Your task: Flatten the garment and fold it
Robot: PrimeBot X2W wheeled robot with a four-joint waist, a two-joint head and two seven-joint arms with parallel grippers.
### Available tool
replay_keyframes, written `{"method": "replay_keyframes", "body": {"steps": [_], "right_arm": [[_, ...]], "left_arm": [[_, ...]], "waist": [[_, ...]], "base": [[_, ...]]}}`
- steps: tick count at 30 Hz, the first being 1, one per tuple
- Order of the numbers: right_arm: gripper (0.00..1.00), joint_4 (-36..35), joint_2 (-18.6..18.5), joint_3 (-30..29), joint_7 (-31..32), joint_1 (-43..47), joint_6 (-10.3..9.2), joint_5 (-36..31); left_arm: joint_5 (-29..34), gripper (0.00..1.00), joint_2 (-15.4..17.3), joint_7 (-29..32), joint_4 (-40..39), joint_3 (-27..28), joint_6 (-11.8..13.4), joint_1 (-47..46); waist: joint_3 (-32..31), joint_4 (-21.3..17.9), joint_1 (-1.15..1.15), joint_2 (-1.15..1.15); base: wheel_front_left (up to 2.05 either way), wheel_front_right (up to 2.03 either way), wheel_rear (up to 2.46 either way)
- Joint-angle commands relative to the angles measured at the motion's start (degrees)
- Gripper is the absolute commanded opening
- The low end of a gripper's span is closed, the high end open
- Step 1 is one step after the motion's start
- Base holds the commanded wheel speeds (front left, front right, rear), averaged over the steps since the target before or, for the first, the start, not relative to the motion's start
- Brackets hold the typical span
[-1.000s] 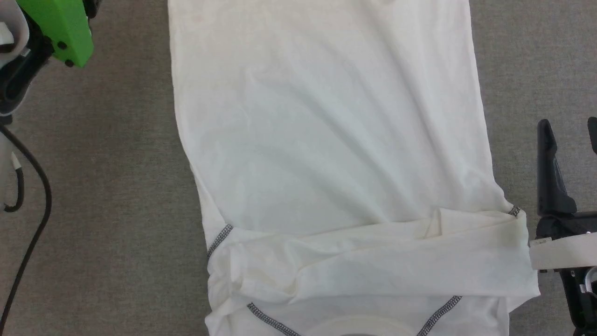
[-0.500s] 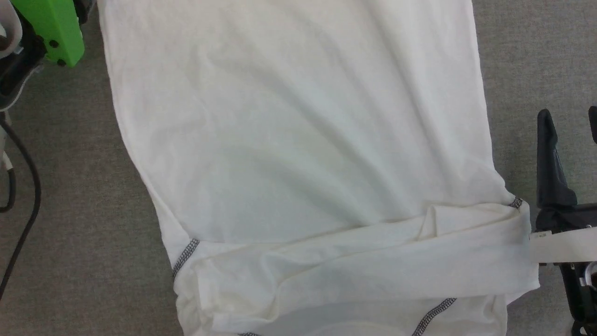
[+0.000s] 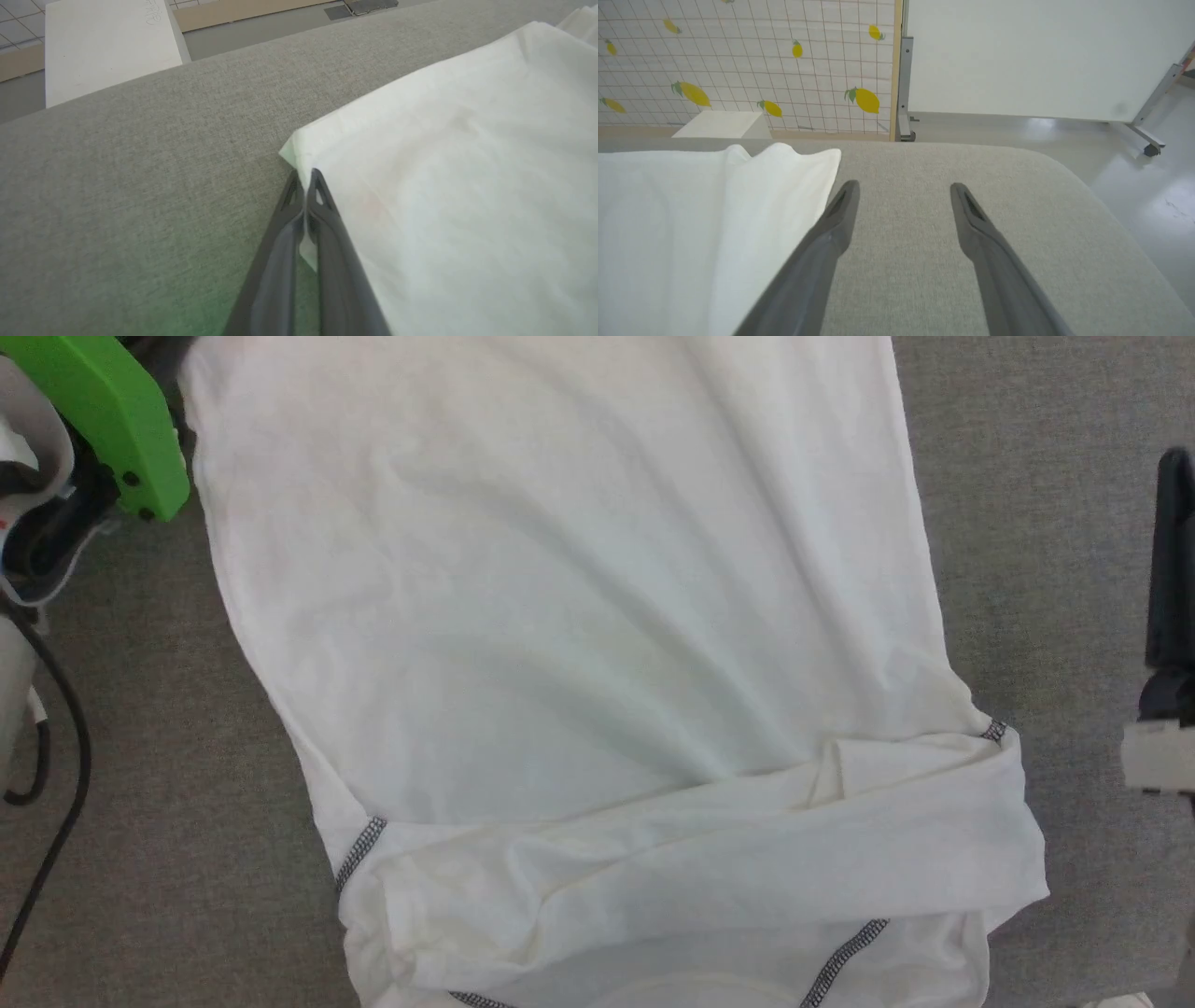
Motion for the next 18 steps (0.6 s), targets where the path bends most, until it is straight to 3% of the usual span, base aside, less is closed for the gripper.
{"method": "replay_keyframes", "body": {"steps": [1, 6, 12, 18], "right_arm": [[1.00, -1.60, 0.04, 0.66, 2.53, -4.25, -0.08, -1.97], [1.00, 0.66, -2.13, 2.73, 15.90, -20.47, -0.08, -1.71], [1.00, 14.69, -2.92, 3.34, 32.65, -37.67, -0.08, -0.05], [1.00, 28.96, -2.25, 1.57, 43.12, -48.22, -0.08, -6.12]], "left_arm": [[-0.39, 0.00, -0.46, -0.82, 0.50, -0.41, -0.39, 1.19], [-1.19, 0.00, -1.72, -2.11, 1.17, -1.79, -0.39, 2.10], [-1.71, 0.00, -3.02, -2.44, 0.44, -3.69, -0.39, 1.03], [-1.76, 0.00, -4.58, -2.80, -0.72, -5.85, -0.39, -1.70]], "waist": [[-2.15, 0.86, -0.01, 0.00], [-4.28, 2.11, -0.01, 0.00], [-3.88, 4.57, -0.01, 0.00], [-1.01, 7.72, -0.01, 0.00]], "base": [[0.00, 0.00, 0.00], [0.00, 0.00, 0.00], [0.00, 0.00, 0.00], [0.00, 0.00, 0.00]]}}
